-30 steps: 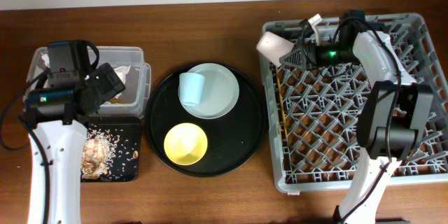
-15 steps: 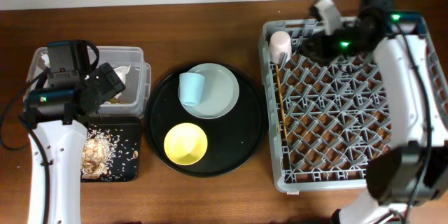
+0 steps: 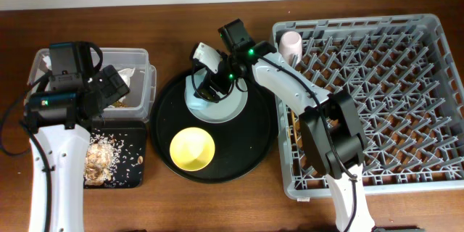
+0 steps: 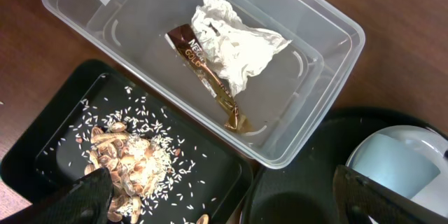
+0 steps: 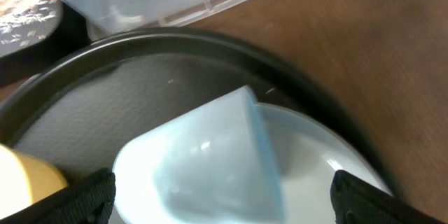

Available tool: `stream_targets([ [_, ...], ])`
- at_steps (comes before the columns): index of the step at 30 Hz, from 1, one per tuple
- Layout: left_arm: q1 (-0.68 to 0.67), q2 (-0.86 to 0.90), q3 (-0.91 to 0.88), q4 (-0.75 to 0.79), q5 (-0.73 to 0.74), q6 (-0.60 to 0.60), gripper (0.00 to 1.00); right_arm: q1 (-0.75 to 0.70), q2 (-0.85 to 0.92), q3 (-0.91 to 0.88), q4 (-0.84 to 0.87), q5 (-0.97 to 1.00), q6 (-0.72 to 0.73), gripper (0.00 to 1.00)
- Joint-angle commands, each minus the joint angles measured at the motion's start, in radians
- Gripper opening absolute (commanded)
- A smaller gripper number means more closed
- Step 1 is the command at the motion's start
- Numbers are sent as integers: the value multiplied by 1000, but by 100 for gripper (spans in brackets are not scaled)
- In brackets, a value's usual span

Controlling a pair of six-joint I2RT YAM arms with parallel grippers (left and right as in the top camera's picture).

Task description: Sort waste into correct bins and load items into the dishwasher rack

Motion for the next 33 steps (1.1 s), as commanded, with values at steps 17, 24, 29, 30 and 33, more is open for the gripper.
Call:
stream_targets([
  [17, 3, -6, 13, 1, 0, -10, 99, -48, -71, -3, -407, -78, 537, 39],
  [24, 3, -6, 13, 1, 0, -10, 99, 25, -71, -3, -323, -21, 622, 40],
  [29, 3, -6, 13, 1, 0, -10, 99, 26, -71, -3, -264, 32, 615, 34],
  [30, 3, -6, 13, 1, 0, -10, 99, 26, -71, -3, -248, 33, 615, 34],
  [33, 3, -6, 13, 1, 0, -10, 99, 25, -71, -3, -228, 111, 610, 44],
])
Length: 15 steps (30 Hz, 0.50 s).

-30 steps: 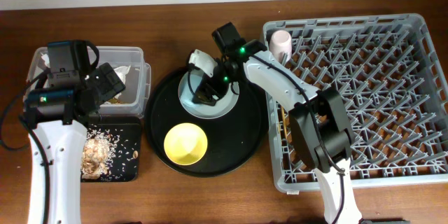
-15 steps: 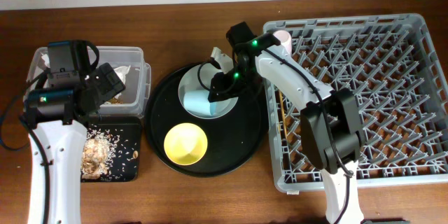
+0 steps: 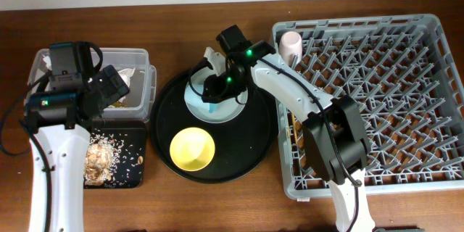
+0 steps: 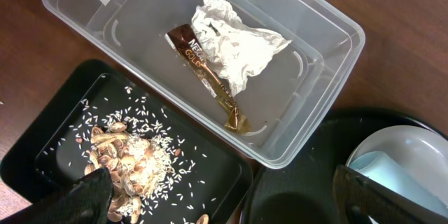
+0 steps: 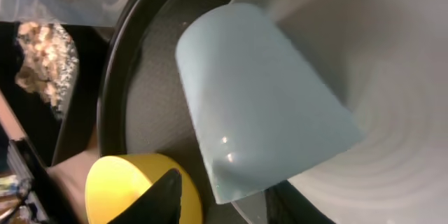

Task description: Sort waste into correct bins and load items into the dishwasher rack

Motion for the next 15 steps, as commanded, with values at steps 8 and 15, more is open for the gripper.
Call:
stream_targets([
  [8, 3, -6, 13, 0, 0, -10, 99, -4, -22, -1, 30, 53, 0, 40],
  [15, 3, -6, 13, 0, 0, -10, 99, -1, -6, -34, 85, 41, 0, 23],
])
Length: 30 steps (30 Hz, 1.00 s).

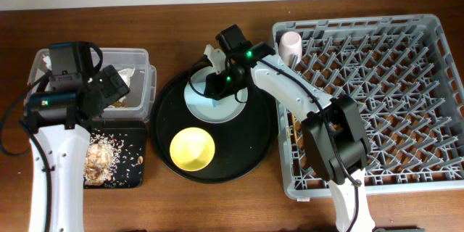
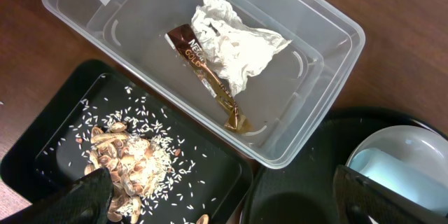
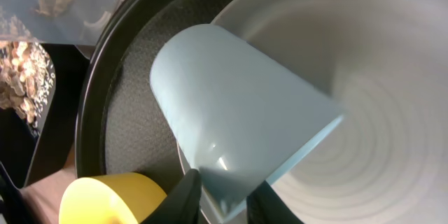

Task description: Sort waste into correct bins and load items into the dishwasher rack

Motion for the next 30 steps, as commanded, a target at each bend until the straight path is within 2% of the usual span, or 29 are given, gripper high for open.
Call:
stream_targets([
  [1, 3, -6, 13, 1, 0, -10, 99, -1, -6, -10, 19, -19, 1, 22],
  [2, 3, -6, 13, 1, 0, -9, 99, -1, -6, -10, 26, -26, 1, 13],
  [4, 3, -6, 13, 1, 0, -10, 99, -1, -6, -10, 31, -54, 1, 5],
  [8, 3, -6, 13, 1, 0, -10, 99, -2, -6, -10, 37, -71, 1, 4],
  [9, 3, -6, 13, 1, 0, -10, 99, -9, -6, -10, 8, -71, 1, 8],
  [11, 3, -6, 13, 1, 0, -10, 99, -24, -6, -10, -43, -70, -10, 22],
  [12, 3, -6, 13, 1, 0, -10, 99, -35, -6, -10, -72, -62, -31, 33],
  [14, 3, -6, 13, 1, 0, -9, 99, -53, -7, -10, -161, -58, -63, 39],
  [15, 3, -6, 13, 1, 0, -10, 99, -55, -11, -10, -247, 12, -79, 45],
  [18, 3, -6, 13, 1, 0, -10, 99, -55, -92, -8, -309, 105, -134, 46],
  [21, 3, -6, 13, 1, 0, -10, 99, -68, -195, -1, -242, 265, -138, 58],
  [22, 3, -6, 13, 1, 0, -10, 99, -82, -186, -3, -235, 274, -138, 49],
  [23, 3, -6, 13, 1, 0, -10, 99, -92, -167, -5, -231, 274, -138, 21],
  [24, 3, -6, 13, 1, 0, -10, 99, -101, -142, -13, -211, 274, -138, 4],
  [27, 3, -6, 13, 1, 0, -10, 99, -107, -76, -39, -85, 274, -127, 4],
  [28, 3, -6, 13, 1, 0, -10, 99, -107, -76, -39, -61, 274, -127, 10],
  [29, 3, -6, 13, 1, 0, -10, 99, -107, -76, -39, -39, 314, -101, 10],
  [30, 3, -6, 13, 1, 0, -9, 99, -107, -74, -39, -37, 439, -46, 10],
])
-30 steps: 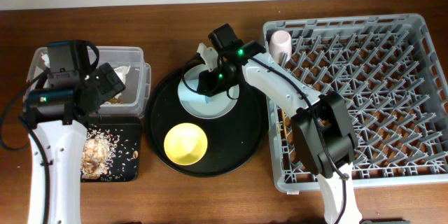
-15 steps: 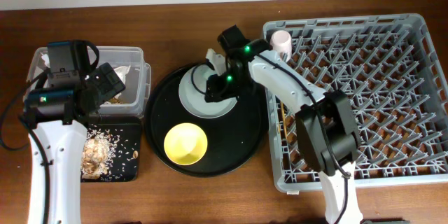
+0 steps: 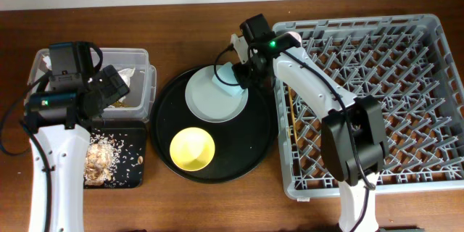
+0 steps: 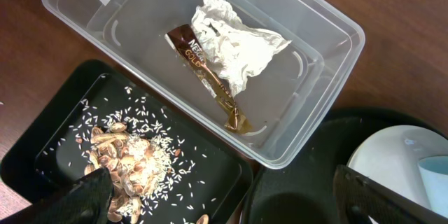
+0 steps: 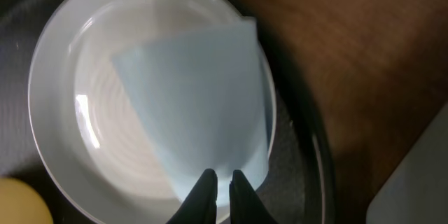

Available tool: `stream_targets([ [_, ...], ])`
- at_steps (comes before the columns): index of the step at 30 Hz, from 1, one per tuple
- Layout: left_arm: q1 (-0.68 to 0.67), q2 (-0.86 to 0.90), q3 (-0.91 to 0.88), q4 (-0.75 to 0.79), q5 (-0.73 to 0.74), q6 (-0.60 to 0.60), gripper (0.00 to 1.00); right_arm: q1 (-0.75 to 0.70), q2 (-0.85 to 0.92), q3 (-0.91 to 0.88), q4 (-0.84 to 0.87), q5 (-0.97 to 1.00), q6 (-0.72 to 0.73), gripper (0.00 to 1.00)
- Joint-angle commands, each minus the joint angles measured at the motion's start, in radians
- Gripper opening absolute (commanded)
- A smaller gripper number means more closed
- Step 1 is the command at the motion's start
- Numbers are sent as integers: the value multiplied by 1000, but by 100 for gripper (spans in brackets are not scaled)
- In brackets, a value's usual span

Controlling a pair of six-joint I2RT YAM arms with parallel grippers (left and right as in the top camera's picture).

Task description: Sort waste into correct bins and load items into the dishwasher rack

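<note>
A light blue cup [image 5: 196, 105] hangs tilted over the right edge of a white plate [image 5: 91, 133], and my right gripper [image 5: 225, 185] is shut on its rim. From overhead, the right gripper [image 3: 245, 72] holds the cup [image 3: 227, 77] between the plate [image 3: 210, 100] and the grey dishwasher rack [image 3: 377, 116]. A yellow bowl [image 3: 192, 147] sits on the round black tray [image 3: 163, 127]. My left gripper [image 4: 231, 199] stands open and empty above the seam between a clear bin [image 4: 308, 112] and a black food-waste tray [image 4: 210, 168].
The clear bin holds crumpled foil [image 4: 234, 45] and a brown wrapper [image 4: 210, 77]. Rice and shells [image 4: 129, 157] lie in the black rectangular tray. A pink cup [image 3: 291, 38] stands at the rack's far left corner, beside my right arm.
My right gripper has moved right with the blue cup, from above the plate's middle to its right edge near the rack. The left arm has not moved.
My right gripper was open around the blue cup lying on the white plate. Then it closed on the cup's rim and held it tilted over the plate. Now the cup is at the plate's right side, close to the rack. The left arm stayed still throughout.
</note>
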Motion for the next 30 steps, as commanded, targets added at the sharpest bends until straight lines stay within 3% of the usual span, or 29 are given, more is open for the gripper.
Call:
stream_targets([
  [1, 3, -6, 13, 0, 0, -10, 99, 0, 2, -4, 8, 179, 76, 10],
  [9, 3, -6, 13, 0, 0, -9, 99, 9, 2, -81, 16, 135, 177, 18],
  [14, 3, -6, 13, 0, 0, -10, 99, 19, 2, -83, -56, -232, 109, 19],
  [21, 3, -6, 13, 0, 0, -10, 99, -14, -4, -81, -67, 248, 86, 18],
  [23, 3, -6, 13, 0, 0, -10, 99, -12, 2, -82, 19, 244, 86, 4],
  [26, 3, -6, 13, 0, 0, -10, 99, -12, 6, -82, 101, 161, 86, 4],
  [30, 3, -6, 13, 0, 0, -10, 99, -1, 6, -82, 11, -78, 86, 4],
])
